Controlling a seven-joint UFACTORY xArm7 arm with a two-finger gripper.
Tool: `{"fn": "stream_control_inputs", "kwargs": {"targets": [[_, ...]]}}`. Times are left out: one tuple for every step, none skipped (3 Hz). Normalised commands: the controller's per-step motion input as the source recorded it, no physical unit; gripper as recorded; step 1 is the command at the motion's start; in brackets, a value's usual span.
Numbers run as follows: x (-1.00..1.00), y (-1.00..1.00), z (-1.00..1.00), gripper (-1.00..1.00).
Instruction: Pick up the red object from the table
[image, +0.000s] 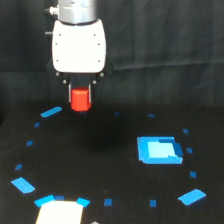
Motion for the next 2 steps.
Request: {"fn": "stream_control_inputs", "kwargs": {"targets": [[-0.35, 0.49, 0.12, -0.84], [0.15, 0.26, -0.18, -1.0]]}}
